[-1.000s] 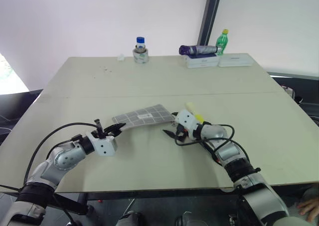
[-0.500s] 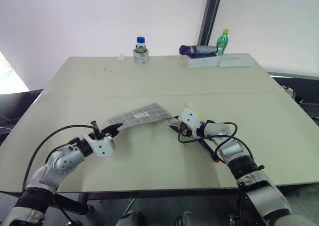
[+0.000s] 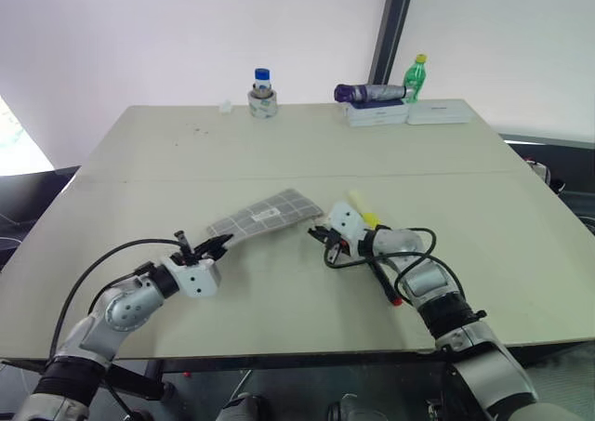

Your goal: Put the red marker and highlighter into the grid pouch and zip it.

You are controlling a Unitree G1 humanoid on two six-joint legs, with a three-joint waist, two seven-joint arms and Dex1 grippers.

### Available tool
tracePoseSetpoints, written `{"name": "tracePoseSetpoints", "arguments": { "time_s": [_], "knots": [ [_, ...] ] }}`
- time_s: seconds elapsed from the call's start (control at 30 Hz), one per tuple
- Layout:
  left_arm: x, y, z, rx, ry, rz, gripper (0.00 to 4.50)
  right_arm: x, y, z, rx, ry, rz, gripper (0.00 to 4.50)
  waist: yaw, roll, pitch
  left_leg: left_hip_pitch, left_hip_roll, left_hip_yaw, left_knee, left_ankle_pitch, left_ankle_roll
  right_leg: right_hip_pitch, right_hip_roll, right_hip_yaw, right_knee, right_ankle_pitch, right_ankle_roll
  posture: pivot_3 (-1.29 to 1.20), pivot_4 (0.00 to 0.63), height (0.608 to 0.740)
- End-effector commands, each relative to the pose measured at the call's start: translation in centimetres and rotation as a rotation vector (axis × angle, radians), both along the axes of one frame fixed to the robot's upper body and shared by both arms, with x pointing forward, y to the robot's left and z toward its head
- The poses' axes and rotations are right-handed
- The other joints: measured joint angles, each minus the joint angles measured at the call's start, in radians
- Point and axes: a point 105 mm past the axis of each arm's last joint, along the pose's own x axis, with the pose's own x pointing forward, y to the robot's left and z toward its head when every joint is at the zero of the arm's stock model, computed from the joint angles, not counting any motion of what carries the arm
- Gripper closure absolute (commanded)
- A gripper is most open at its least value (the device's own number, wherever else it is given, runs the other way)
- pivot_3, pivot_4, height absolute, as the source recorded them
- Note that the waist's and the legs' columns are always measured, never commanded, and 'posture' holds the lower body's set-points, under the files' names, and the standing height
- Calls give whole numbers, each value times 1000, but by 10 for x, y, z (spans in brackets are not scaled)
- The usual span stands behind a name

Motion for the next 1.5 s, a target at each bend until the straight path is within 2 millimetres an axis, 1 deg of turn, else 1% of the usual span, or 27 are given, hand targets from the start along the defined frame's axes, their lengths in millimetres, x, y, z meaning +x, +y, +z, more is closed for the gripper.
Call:
{"name": "tracePoseSetpoints", "arguments": {
  "time_s": [0.03,0.1,0.2,0.33,0.4,0.5,0.57,0.67,0.77,0.83,0.93,1.07,1.17,1.27,1.33,1.37,1.4,1.5],
  "knots": [
    [-2,-10,8,-5,-41,-31,4500,-1,13,23,18,-77,54,4476,0,0,0,0,0,0,0,0,0,0,0,0,0,0,0,0,150,740],
    [-2,-12,7,-5,-40,-33,4500,-4,15,23,-10,-94,88,4476,-1,0,0,0,0,0,0,0,0,0,0,0,0,0,0,0,150,740],
    [-2,-15,6,-8,-39,-36,4500,-9,21,24,9,-85,124,4476,-2,0,0,0,0,0,0,0,0,0,0,0,0,0,0,0,150,740],
    [-2,-17,5,-10,-34,-37,4500,-23,35,19,-27,-104,212,4476,-2,0,0,0,0,0,0,0,0,0,0,0,0,0,0,0,150,740],
    [-4,-23,4,-16,-27,-54,4500,-23,42,23,-4,-111,212,4476,-2,0,0,0,0,0,0,0,0,0,0,0,0,0,0,0,150,740],
    [-5,-30,-1,-5,-17,-73,4500,-27,47,21,-32,-121,246,4476,1,0,0,0,0,0,0,0,0,0,0,0,0,0,0,0,150,740],
    [-4,-34,-2,-3,-12,-75,4500,-34,55,20,-42,-131,287,4476,2,0,0,0,0,0,0,0,0,0,0,0,0,0,0,0,150,740],
    [-1,-40,-3,-11,-3,-72,4500,-49,74,20,-46,-143,364,4476,1,0,0,0,0,0,0,0,0,0,0,0,0,0,0,0,150,740],
    [1,-42,-3,-14,5,-65,4500,-58,82,19,-64,-155,411,4476,-1,0,0,0,0,0,0,0,0,0,0,0,0,0,0,0,150,740],
    [5,-41,-2,-30,7,-46,4500,-62,84,14,-125,-185,447,4476,1,0,0,0,0,0,0,0,0,0,0,0,0,0,0,0,150,740],
    [7,-43,-1,-35,5,-39,4500,-66,89,12,-166,-220,491,4476,3,0,0,0,0,-1,0,0,0,0,0,0,0,0,0,0,150,740],
    [7,-47,0,-40,4,-42,4500,-72,96,14,-162,-243,528,4476,1,0,0,0,0,-1,1,0,0,0,0,0,0,0,0,0,150,740],
    [7,-43,3,-47,-1,-30,4500,-63,91,22,-112,-231,468,4476,0,0,0,0,0,-1,0,0,0,0,0,0,0,0,0,0,150,740],
    [7,-38,5,-40,-20,-12,4500,-66,82,25,-66,-166,498,4476,1,0,0,0,0,-1,1,0,0,0,0,0,0,0,0,0,150,740],
    [6,-37,4,-45,-14,-10,4500,-65,77,32,-1,-123,483,3927,2,0,0,0,0,-1,1,0,0,0,0,0,0,0,0,0,150,740],
    [6,-36,4,-49,-9,-10,4500,-66,75,32,5,-114,483,3633,1,0,0,0,0,-1,1,0,0,0,0,0,0,0,0,0,150,740],
    [6,-36,4,-53,-7,-10,4500,-67,73,32,10,-110,486,3203,1,0,0,0,0,-1,1,0,0,0,0,0,0,0,0,0,150,740],
    [5,-35,6,-66,-9,-7,4500,-71,66,37,62,-71,495,1600,1,0,0,0,0,-1,0,0,0,0,0,0,0,0,0,0,150,740]
  ]
}}
